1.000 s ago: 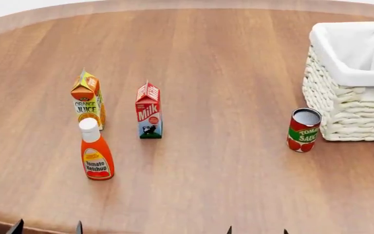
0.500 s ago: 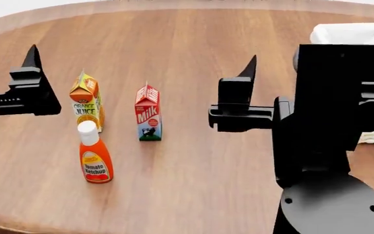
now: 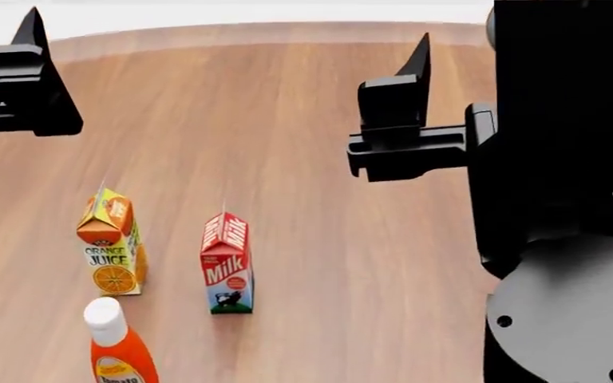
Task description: Pick the milk and place it in the basket.
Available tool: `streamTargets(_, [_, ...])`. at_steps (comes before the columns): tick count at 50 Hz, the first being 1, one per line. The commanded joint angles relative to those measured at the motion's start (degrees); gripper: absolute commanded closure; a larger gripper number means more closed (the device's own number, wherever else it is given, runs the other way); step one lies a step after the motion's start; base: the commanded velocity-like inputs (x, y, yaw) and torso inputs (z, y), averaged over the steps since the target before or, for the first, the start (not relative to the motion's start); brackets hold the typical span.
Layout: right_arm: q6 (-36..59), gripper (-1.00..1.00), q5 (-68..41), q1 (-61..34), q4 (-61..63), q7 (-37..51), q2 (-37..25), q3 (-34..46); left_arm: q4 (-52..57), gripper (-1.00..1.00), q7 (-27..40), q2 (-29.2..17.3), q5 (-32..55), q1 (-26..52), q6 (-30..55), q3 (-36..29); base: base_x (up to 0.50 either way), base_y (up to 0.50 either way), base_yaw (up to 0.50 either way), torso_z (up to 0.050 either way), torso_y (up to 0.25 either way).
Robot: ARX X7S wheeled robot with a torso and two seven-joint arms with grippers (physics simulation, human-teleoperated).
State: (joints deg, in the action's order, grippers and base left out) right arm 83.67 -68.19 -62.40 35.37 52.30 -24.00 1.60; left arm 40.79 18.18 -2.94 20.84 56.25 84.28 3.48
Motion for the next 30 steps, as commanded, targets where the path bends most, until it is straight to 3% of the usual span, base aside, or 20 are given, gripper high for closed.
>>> streamTargets(1, [-0.9,-1.0,-2.2,-0.6,-0.6,1.0,-1.3,0.6,-0.1,-1.0,1.0,-0.5,1.4,0.7,0.2,0.0,0.5,0.0,0.0,0.0,0.0])
streamTargets(25, [-4.0,-1.0,-2.7,0.6,-1.2,1.3,-2.4,1.8,0.3,-1.0,2.4,-1.0,4.0,1.1,0.4,0.2,0.5,0.0,0.0,0.0,0.001])
streamTargets(30, [-3.4,-1.0,-3.5,0.8,-1.4,1.6,-2.8,2.5,0.3,-1.0,2.8,-1.0,4.5,1.2,0.5,0.2,0.0,0.0,0.0,0.0,0.002])
